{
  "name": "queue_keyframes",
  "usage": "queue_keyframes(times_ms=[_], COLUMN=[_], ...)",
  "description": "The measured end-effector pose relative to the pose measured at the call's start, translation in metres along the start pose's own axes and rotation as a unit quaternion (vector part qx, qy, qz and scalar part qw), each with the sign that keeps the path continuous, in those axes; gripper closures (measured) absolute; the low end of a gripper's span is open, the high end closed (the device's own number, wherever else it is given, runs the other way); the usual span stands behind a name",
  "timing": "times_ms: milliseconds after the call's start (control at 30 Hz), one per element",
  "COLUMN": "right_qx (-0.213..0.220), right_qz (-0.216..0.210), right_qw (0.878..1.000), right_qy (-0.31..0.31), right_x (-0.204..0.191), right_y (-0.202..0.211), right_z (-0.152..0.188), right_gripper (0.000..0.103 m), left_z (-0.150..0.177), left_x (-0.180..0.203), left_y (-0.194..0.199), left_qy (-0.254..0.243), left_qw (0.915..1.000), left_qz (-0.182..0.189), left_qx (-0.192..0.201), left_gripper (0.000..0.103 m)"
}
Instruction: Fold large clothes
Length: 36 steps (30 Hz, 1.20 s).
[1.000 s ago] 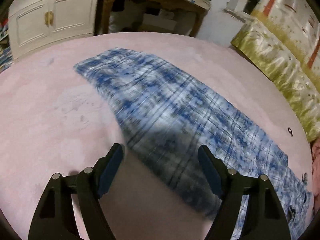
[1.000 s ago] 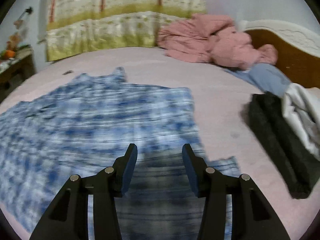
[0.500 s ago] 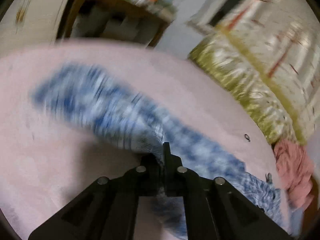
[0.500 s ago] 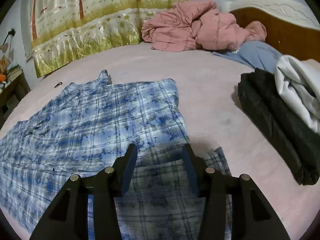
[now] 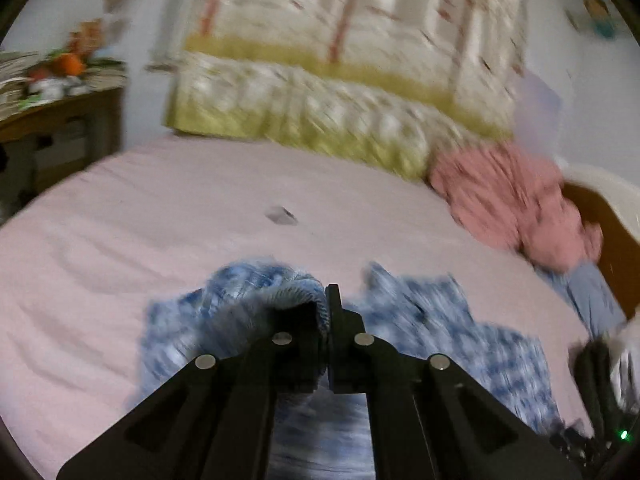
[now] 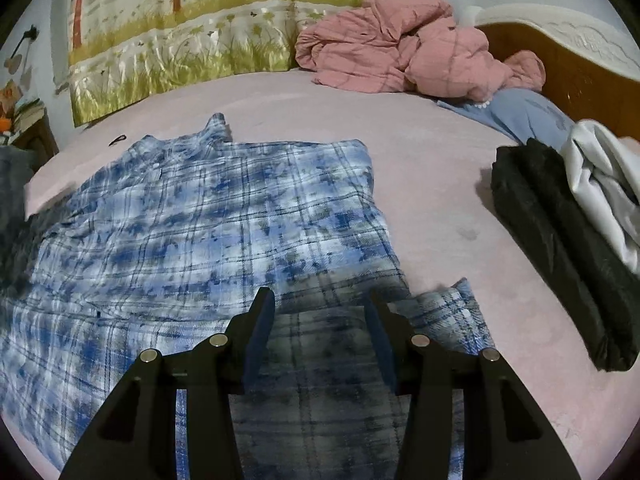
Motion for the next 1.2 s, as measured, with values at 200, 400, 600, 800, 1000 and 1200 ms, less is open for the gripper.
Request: queue_keyframes(times_ms=[200,400,600,800,1000,1200], right_qx=[-0.006,0.000,0.015,0.026,0.030,0.024], right_qz=[-0.006,-0.007,-0.015,-0.010,-0.009,-0.019], right_qw=[1.000,1.000,1.000,1.000,0.999,0.999], right_qy=[0.004,0.012,-0.010,-0.010,0.015,0.021], right_x=[-0.002,-0.005,0.006,0.005,-0.005,-0.006], right_y=[-0.002,0.001,0.010,0.015,0.016,0.015], right_z=[0.001,0.001,-0.005,-0.006,-0.004,-0.003], right_gripper=[0.054,0.054,0.054,0.054,0.054,0.054], left_z=[0.093,0.109,0.074,0.047,0.067,0.082], left_x=[0.063,0.080,0.041,-0.047,-0.096,-0.104], left_y=[-0.062,-0.021,0.067,0.064,0.022,0.008], left_qy=[-0.088,-0.121,-0.071,0.006,0.036,0.051], left_qw=[0.9913,0.9870,0.9970,0.9997,0.9960,0.9926], left_qz=[0.008,0.033,0.027,-0.008,-0.007,0.028], left_qx=[-0.098,-0.101,-0.017,-0.021,-0.082,-0.107], left_gripper=[0.078,0.034,0.029,0.030,0.038,0.064])
Point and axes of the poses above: each gripper's, at about its wrist camera, not at the fingertips, and y roughly against the way its jaws point, x to its right, z to its underside, the point moved 4 cm from there along -y, roughly the way its jaws point, and after that the axes turned 6 degrees about z, right-handed, at the moved point
